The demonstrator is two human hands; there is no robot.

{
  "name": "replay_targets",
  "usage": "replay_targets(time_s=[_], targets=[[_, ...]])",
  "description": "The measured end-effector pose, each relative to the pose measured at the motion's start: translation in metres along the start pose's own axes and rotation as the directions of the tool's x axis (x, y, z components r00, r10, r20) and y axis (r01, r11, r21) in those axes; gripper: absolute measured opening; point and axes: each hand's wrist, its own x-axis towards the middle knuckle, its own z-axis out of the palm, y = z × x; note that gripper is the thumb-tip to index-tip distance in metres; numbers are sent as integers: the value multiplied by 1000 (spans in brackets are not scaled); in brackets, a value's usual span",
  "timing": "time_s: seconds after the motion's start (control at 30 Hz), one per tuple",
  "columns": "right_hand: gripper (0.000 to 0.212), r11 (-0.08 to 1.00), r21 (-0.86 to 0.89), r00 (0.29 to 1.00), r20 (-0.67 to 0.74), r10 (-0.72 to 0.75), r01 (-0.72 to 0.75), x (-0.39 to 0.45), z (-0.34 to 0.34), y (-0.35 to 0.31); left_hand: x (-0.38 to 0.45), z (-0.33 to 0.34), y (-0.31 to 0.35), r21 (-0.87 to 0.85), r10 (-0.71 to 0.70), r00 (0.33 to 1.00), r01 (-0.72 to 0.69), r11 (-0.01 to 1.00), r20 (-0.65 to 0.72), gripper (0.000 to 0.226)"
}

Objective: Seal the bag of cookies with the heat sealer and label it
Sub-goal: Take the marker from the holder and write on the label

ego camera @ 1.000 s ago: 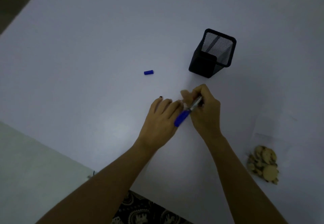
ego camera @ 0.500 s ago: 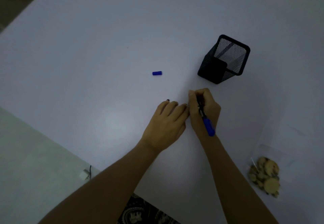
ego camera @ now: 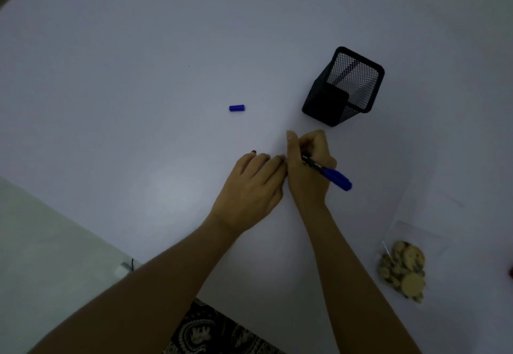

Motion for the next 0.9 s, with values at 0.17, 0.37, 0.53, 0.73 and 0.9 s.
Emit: replay_targets(time_s=[0.17,0.37,0.53,0.73,0.9], targets=[[39,997,51,998,8,61,-62,2,-3,-1,-1,1,0,9,5,1000,-5,1000,-3,29],[41,989,77,992,24,123,-124,3,-2,0,-1,2,0,15,8,1000,-8,1000,-10,28],[35,991,62,993,34,117,-119,3,-2,0,1,1,1,20,9,1000,-9,1000,-14,27],[32,991,56,991,48,123,-125,2,-2,0,0,0,1,31,18,1000,-18,999,1,26],[29,991,38,990,49,129,-131,1,-2,-1,0,0,1,28,12,1000,-12,1000,6,26]])
